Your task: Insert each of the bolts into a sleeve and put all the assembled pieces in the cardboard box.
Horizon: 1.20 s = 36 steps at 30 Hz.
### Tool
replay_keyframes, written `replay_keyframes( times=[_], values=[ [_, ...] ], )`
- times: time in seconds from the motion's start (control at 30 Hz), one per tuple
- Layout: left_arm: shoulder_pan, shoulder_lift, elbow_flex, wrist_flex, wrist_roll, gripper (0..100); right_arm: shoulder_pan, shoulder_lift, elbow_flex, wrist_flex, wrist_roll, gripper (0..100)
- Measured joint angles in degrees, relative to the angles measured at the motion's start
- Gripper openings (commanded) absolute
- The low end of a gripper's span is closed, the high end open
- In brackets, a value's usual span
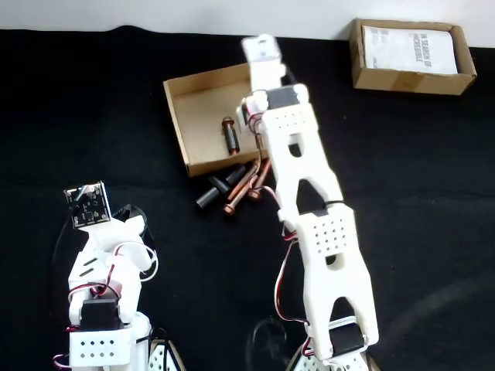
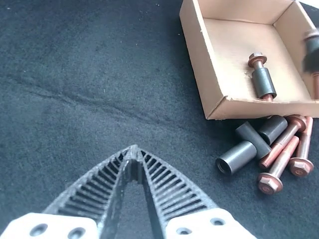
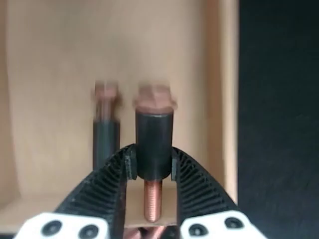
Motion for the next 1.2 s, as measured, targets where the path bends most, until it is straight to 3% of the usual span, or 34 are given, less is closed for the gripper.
replay_keyframes(
  times=[0.17,0.4,0.57,0.8,1.0,1.2],
  values=[
    [0.0,0.0,0.0,0.0,0.0,1,-0.7,0.4,0.0,1.7,6.1,3.8],
    [0.0,0.0,0.0,0.0,0.0,1,-3.3,0.1,-9.8,10.4,15.3,26.8],
    [0.0,0.0,0.0,0.0,0.0,1,-3.2,0.2,-21.4,11.9,21.8,27.0],
    [0.0,0.0,0.0,0.0,0.0,1,-5.0,0.0,-34.0,22.6,22.9,27.0],
    [0.0,0.0,0.0,0.0,0.0,1,-7.6,-2.8,-34.0,23.8,22.9,27.0],
    [0.0,0.0,0.0,0.1,0.0,1,-13.6,-16.7,-12.7,23.8,23.2,27.0]
  ],
)
